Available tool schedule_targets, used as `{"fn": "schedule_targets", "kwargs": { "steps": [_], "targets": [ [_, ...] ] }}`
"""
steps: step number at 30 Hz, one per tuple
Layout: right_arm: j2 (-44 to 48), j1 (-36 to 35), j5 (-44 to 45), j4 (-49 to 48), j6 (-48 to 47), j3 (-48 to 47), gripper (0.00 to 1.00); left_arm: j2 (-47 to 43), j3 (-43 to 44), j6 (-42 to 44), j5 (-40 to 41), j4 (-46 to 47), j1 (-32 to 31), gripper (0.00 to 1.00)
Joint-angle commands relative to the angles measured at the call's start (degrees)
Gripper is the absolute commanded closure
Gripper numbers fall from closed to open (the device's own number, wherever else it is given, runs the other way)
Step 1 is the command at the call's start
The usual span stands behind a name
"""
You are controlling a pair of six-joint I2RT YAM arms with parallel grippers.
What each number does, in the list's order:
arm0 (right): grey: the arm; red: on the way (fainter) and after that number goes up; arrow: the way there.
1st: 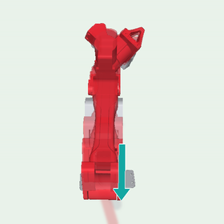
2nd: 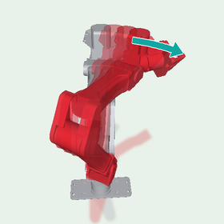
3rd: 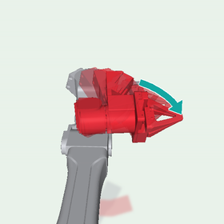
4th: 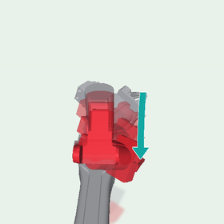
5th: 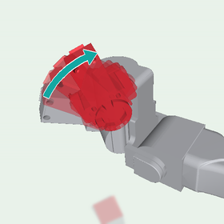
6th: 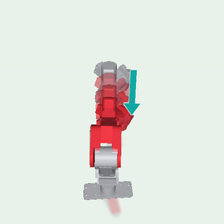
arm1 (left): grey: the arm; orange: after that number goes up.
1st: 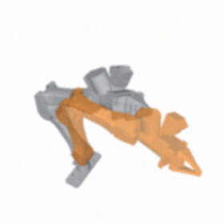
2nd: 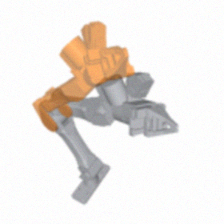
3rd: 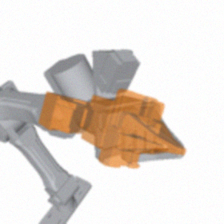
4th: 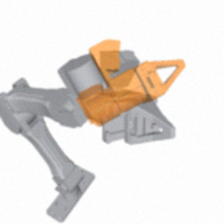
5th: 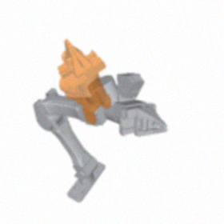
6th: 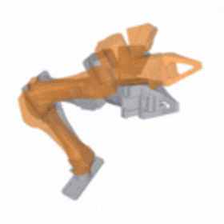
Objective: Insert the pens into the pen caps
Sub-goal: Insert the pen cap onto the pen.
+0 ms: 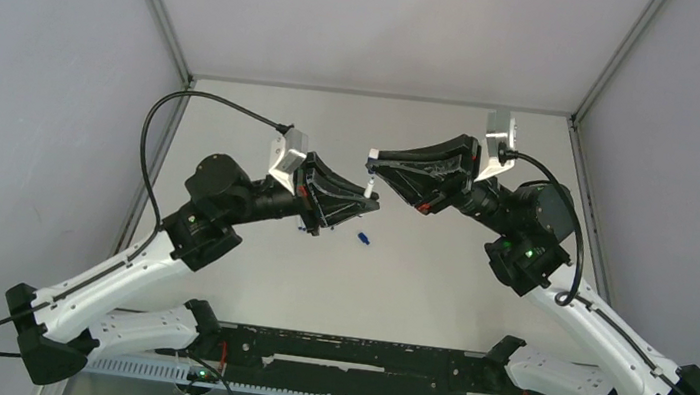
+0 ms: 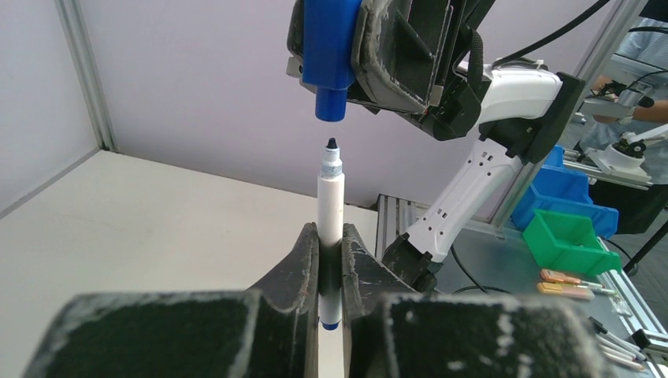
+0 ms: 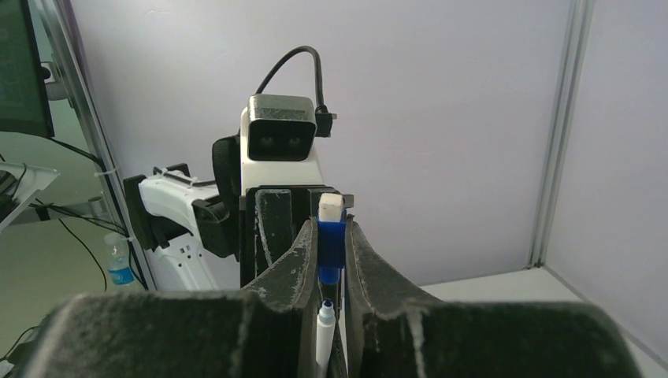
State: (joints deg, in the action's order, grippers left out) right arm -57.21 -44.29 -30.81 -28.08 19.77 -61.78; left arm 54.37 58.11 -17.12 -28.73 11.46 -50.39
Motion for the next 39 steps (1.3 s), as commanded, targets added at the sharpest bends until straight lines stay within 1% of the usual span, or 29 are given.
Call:
{"fn": "schedule_targets", "kwargs": {
  "steps": [1, 13, 29, 39],
  "targets": [
    [0.0, -0.4, -1.1, -2.0, 0.7, -0.4, 1.00, -1.3, 2.6, -0.5, 0.4, 2.5, -0.4, 1.00],
    [-0.1, -0.4, -1.1, -1.3, 0.8, -0.4, 1.00, -1.9, 2.2, -0.3, 1.6, 2.8, -0.4, 1.00],
    [-1.0, -0.6, -3.3, 0.4, 1.9, -0.3, 1.00, -2.5, 2.0, -0.1, 3.1, 3.4, -0.3, 1.00],
    [-1.6, -0.9, -3.7, 0.8, 2.8, -0.4, 1.00, -4.8, 0.3, 0.2, 6.6, 4.0, -0.4, 1.00]
  ]
}}
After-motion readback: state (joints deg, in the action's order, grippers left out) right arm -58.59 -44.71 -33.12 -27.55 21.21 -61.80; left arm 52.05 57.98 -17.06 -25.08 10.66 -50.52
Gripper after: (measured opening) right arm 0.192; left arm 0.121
